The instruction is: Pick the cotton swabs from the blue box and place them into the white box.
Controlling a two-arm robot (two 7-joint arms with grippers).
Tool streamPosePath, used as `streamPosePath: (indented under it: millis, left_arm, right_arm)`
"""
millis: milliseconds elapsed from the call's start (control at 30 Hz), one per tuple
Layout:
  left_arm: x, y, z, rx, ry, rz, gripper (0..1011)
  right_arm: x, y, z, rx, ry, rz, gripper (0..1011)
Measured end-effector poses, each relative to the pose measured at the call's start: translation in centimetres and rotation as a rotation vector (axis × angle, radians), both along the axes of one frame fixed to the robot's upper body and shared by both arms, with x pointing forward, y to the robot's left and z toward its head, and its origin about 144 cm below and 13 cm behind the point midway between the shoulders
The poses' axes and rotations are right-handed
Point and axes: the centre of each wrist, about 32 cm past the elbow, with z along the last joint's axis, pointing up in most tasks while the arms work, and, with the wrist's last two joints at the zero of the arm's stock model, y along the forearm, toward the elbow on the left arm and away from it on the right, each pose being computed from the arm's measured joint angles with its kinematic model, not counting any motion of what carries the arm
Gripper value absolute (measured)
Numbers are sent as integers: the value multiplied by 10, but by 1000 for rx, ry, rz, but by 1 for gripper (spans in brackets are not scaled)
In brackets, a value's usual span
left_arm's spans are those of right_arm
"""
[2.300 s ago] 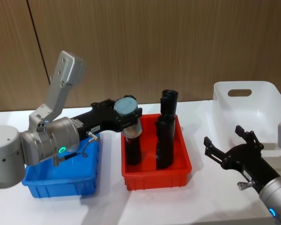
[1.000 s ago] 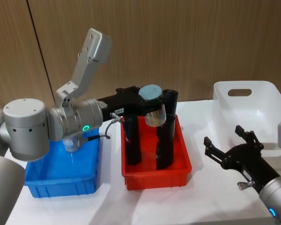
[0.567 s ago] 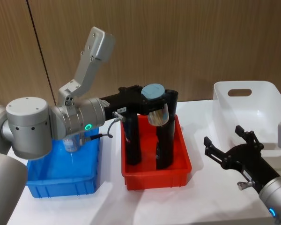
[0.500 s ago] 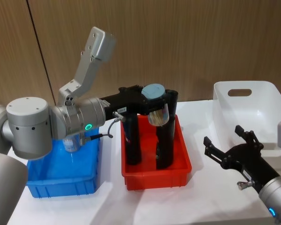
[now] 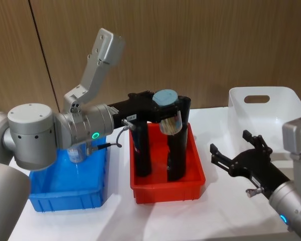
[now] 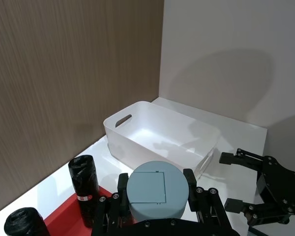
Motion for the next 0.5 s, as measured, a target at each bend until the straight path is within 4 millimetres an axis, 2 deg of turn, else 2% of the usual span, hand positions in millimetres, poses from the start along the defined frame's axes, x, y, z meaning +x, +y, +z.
streamPosePath:
  millis: [500]
  left_arm:
    - [0,0,0,0,0,0,671]
  right_arm:
    - [17,10,9,-20,12,43,1001]
